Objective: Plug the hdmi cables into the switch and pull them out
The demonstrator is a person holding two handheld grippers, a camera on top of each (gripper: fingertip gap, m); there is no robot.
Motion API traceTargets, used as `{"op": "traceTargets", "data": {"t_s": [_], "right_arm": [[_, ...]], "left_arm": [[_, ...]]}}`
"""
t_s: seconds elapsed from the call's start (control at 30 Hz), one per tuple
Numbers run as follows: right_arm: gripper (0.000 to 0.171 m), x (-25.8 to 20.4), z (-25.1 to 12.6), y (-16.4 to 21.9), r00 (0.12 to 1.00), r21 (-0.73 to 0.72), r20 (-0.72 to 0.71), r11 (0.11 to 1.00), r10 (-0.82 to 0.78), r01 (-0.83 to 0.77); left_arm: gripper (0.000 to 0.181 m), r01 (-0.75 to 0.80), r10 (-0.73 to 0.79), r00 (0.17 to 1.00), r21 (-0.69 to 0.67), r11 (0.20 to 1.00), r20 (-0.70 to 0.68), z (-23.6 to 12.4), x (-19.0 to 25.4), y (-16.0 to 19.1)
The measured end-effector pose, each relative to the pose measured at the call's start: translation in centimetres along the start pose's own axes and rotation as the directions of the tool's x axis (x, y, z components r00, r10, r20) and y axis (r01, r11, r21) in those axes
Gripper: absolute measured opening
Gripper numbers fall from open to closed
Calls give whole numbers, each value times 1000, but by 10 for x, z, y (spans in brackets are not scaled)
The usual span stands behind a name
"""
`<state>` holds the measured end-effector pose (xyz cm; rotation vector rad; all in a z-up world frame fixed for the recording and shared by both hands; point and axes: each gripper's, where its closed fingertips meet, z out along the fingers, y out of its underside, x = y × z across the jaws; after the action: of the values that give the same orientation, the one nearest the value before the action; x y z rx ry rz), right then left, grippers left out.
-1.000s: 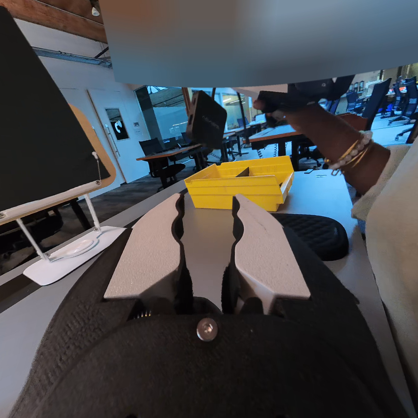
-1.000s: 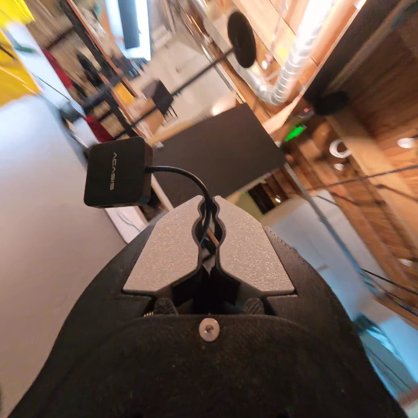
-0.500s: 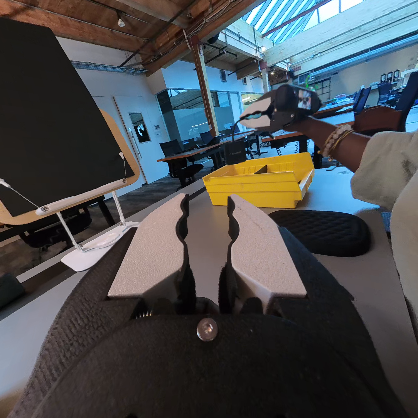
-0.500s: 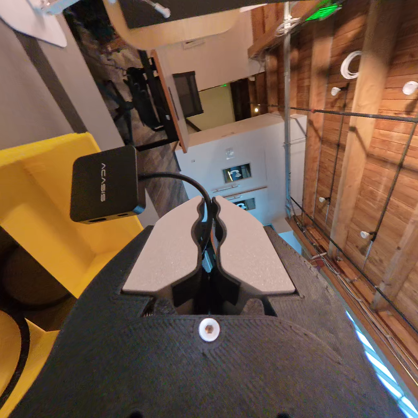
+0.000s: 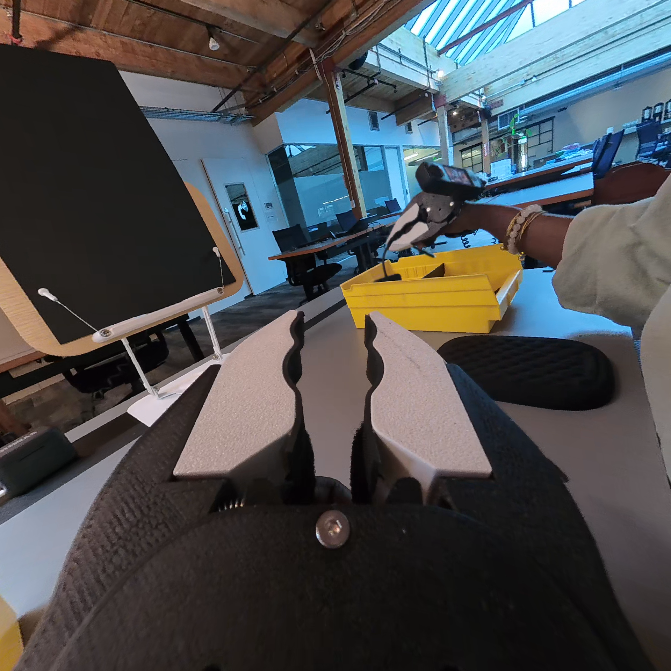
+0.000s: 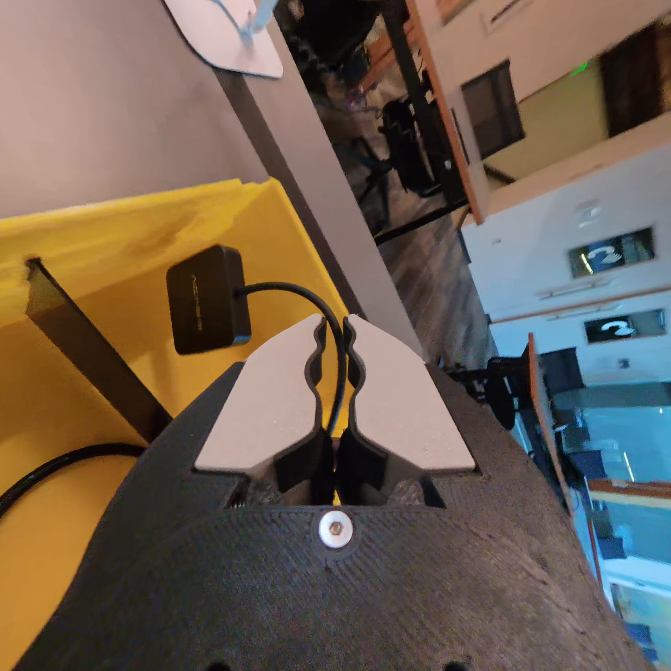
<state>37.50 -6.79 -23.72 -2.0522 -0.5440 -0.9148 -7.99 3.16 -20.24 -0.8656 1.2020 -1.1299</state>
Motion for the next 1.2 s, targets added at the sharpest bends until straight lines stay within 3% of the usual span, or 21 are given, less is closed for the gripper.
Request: {"op": "traceTargets", "data": {"t_s": [0.17,0.33,0.53,0.77,0.93,1.1,1.2], "right_arm": [[19,-12,8,25,996,-119,63,991,62,-54],[22,-6,6,21,980,-88,68,980,187,-181],[26,19,-9,36,953,-114,-33,946,301,-303],[29,37,-40,120,823,-320,-218,759,524,-568],[34,34,-24,124,711,-252,-114,672,694,-696],[35,35,2,106,827,-267,-45,791,560,-551],[36,29,19,91,964,-303,3,919,265,-252]], "left_arm": [[32,-5,5,1000,0,1000,1,0,-1,-1],[32,-4,4,1000,1,1000,7,-1,-2,-1],[32,-7,7,1000,-6,1000,20,-2,-5,1],[31,3,-3,1000,-9,1000,27,-3,-8,4],[31,-1,1,1000,-14,1000,25,-2,-8,5],[31,-8,9,999,-20,1000,34,-2,-8,5],[31,-12,13,999,-25,1000,44,-3,-9,5]]}}
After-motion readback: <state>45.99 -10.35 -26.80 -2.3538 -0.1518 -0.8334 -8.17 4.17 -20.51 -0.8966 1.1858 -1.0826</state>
